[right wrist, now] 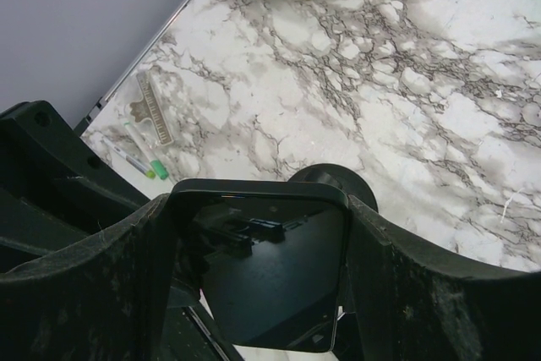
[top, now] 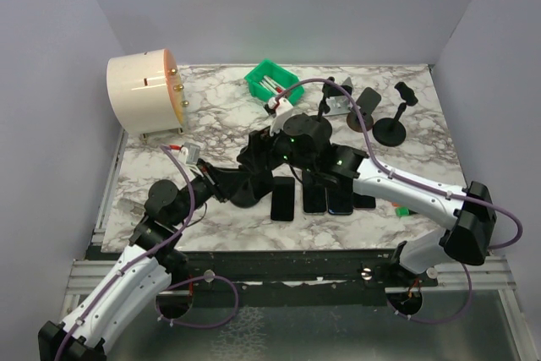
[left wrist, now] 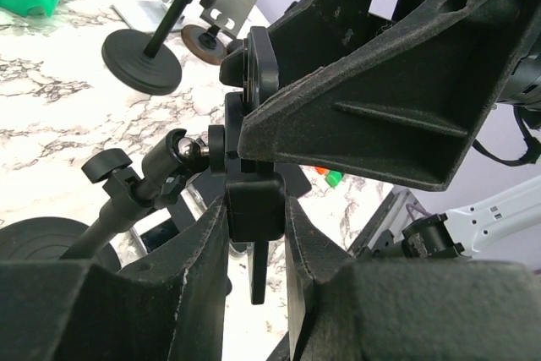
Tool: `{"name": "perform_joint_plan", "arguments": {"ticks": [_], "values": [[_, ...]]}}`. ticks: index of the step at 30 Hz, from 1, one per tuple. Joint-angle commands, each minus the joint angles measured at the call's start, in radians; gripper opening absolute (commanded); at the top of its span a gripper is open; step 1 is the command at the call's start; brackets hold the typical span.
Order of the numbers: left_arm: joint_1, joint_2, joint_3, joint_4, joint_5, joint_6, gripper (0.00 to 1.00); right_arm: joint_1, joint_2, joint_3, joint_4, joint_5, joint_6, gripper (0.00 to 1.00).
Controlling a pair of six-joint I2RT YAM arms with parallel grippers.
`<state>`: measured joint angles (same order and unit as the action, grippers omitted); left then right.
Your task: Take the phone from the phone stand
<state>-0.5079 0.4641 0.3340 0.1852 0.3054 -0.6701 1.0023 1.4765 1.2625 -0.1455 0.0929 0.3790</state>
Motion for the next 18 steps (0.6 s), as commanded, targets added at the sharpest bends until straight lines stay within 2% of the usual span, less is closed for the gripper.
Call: {"name": "perform_joint_plan", "arguments": {"ticks": [1,13,18], "values": [[-0.003,-0.032,-0.021,0.103,0.018,-0.041,0.0,-0.005,-0.04,-0.059,-0.017,0.046,0.018,0.0],[-0.003,-0.096,-0.088,0.169,-0.034,-0.13,0.0,-0.006,-0.116,-0.188,0.162,-0.027,0.141,0.0],[-0.004,-0.089,-0.073,0.146,-0.053,-0.127,0.0,-0.006,-0.094,-0.156,0.106,-0.007,0.125,0.0]]}}
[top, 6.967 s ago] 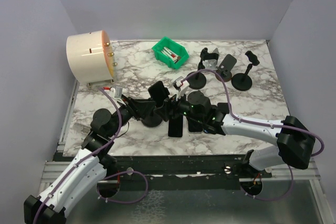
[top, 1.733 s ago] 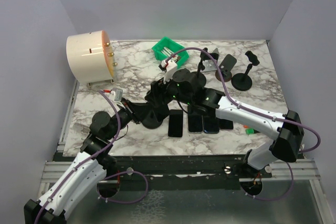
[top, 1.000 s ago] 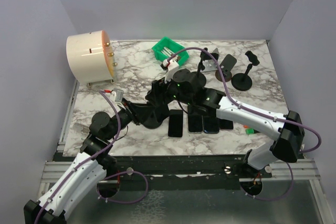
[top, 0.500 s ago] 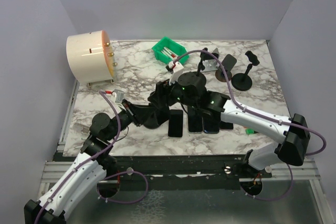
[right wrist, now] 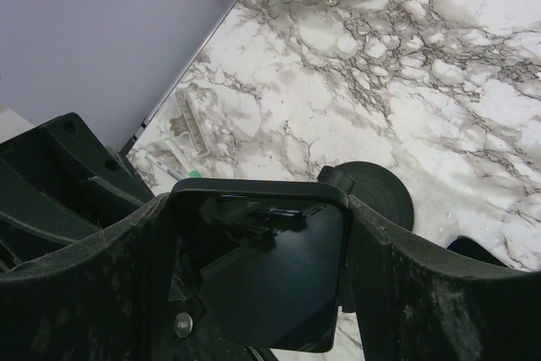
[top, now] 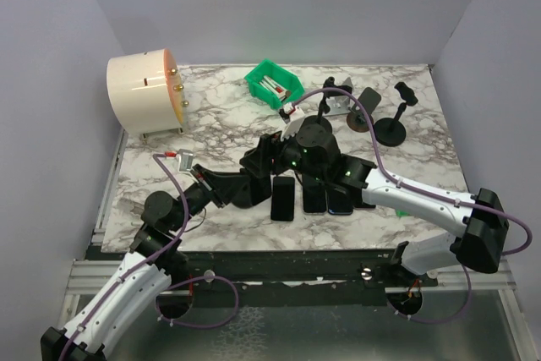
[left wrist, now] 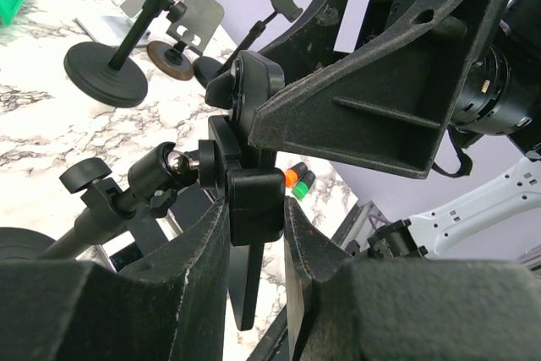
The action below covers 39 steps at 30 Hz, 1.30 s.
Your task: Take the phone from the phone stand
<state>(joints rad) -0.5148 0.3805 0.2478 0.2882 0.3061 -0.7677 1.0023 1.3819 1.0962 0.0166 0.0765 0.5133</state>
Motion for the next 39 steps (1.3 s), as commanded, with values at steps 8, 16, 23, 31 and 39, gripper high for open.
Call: {"name": "perform_joint_plan", "arguments": {"ticks": [8,16,23,31,39], "values": [[0.004,0.096,0.105,-0.062,-0.003,0.059,0.38,-0.006,0.061,0.096,-0.187,0.067,-0.054,0.0],[0.004,0.131,0.16,-0.111,-0.009,0.124,0.43,-0.004,0.096,0.14,-0.237,0.092,-0.065,0.0],[0.003,0.175,0.207,-0.183,-0.011,0.178,0.4,-0.004,0.114,0.166,-0.256,0.104,-0.071,0.0],[0.003,0.166,0.218,-0.242,-0.054,0.201,0.0,-0.002,0.125,0.168,-0.281,0.154,-0.073,0.0],[0.004,0.106,0.189,-0.256,-0.126,0.187,0.0,-0.003,0.131,0.143,-0.312,0.269,-0.064,0.0]]}}
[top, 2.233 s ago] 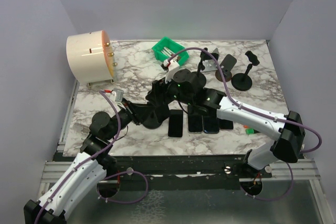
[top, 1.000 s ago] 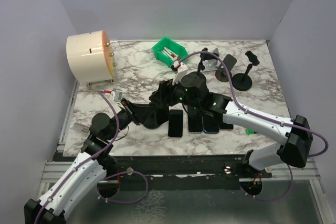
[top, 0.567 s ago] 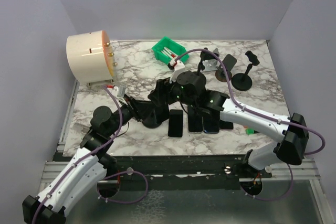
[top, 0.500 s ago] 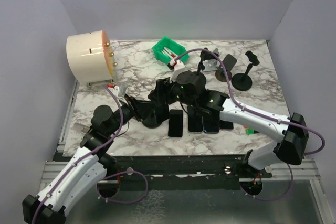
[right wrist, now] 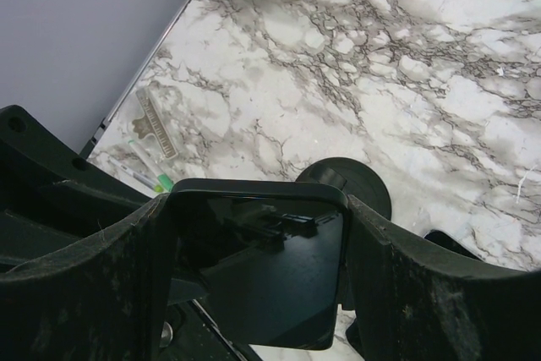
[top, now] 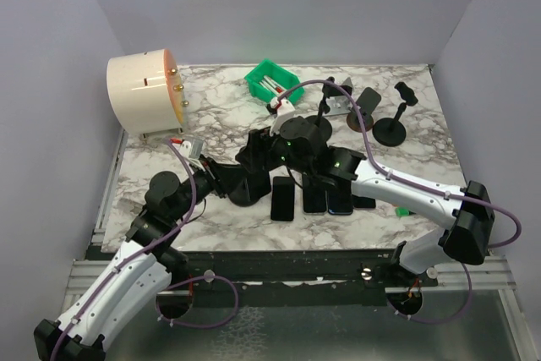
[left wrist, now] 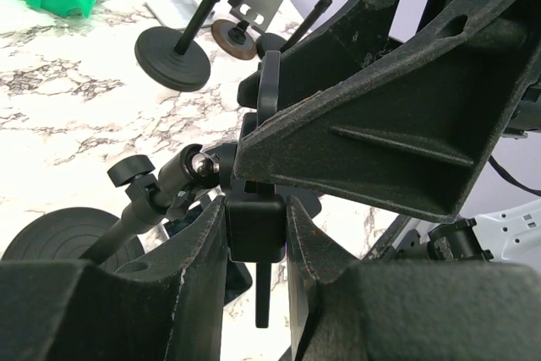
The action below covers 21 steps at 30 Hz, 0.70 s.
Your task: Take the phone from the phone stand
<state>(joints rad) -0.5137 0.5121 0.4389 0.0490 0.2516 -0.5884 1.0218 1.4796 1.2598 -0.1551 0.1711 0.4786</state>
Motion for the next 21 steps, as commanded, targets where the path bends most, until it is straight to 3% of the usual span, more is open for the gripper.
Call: {"name": "perform_joint_plan", "arguments": {"ticks": [1,10,21], "values": [[0.002,-0.028,-0.008,-0.015,-0.08,0.001,0.0,-0.022,0.032,-0.024,-0.142,0.188,-0.029,0.0],[0.003,-0.069,-0.049,0.025,-0.12,-0.057,0.0,-0.023,0.019,-0.057,-0.143,0.25,-0.015,0.0],[0.003,-0.152,-0.15,0.105,-0.12,-0.199,0.0,-0.032,-0.031,-0.118,-0.084,0.216,0.035,0.0]]}}
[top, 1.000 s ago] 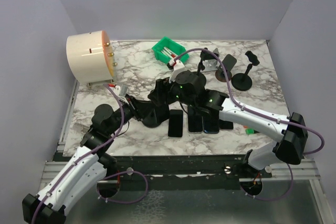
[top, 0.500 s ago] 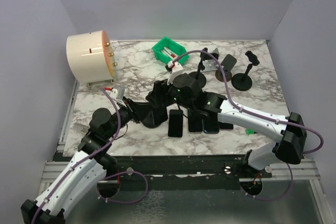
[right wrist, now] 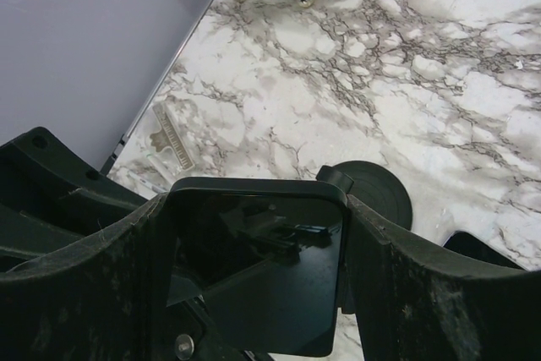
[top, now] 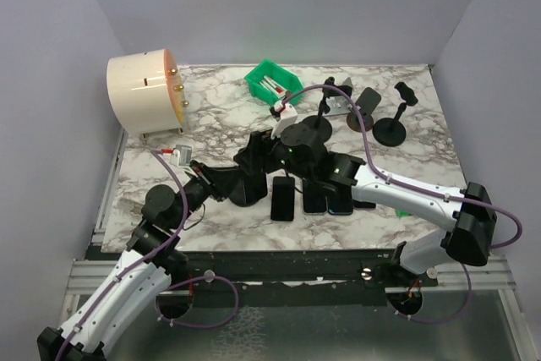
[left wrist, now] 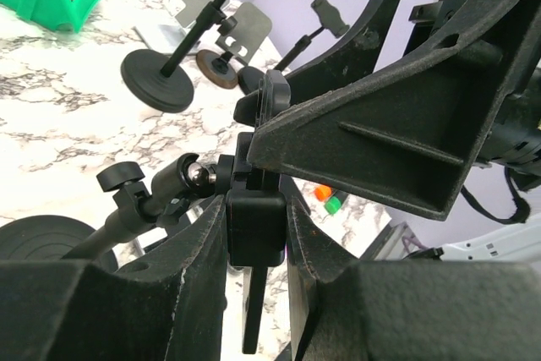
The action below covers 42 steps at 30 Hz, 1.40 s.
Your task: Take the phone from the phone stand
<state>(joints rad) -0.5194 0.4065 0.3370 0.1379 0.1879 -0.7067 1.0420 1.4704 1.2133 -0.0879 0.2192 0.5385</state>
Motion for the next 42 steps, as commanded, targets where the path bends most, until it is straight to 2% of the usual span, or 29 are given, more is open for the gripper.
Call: {"name": "perform_joint_plan", "arguments": {"ticks": [1,7,17,25,32,36,42], "values": [[0.009,-0.055,-0.066,0.033,-0.057,-0.103,0.0,-0.055,-0.028,-0.08,-0.141,0.152,-0.015,0.0],[0.009,-0.11,-0.161,0.149,-0.057,-0.24,0.0,-0.066,-0.059,-0.121,-0.091,0.067,0.034,0.0],[0.009,-0.143,-0.215,0.186,-0.075,-0.318,0.0,-0.081,-0.092,-0.169,-0.008,-0.052,0.1,0.0],[0.009,-0.127,-0.216,0.189,-0.065,-0.301,0.0,-0.085,-0.112,-0.185,0.062,-0.142,0.129,0.0],[0.009,-0.054,-0.114,0.14,-0.014,-0.186,0.0,-0.084,-0.065,-0.097,-0.061,-0.097,0.024,0.0],[0.009,-0.012,-0.104,0.16,0.017,-0.186,0.0,-0.085,-0.086,-0.124,0.03,-0.17,0.005,0.0],[0.009,-0.055,-0.181,0.203,-0.027,-0.26,0.0,-0.085,-0.141,-0.205,0.183,-0.263,0.04,0.0]]}}
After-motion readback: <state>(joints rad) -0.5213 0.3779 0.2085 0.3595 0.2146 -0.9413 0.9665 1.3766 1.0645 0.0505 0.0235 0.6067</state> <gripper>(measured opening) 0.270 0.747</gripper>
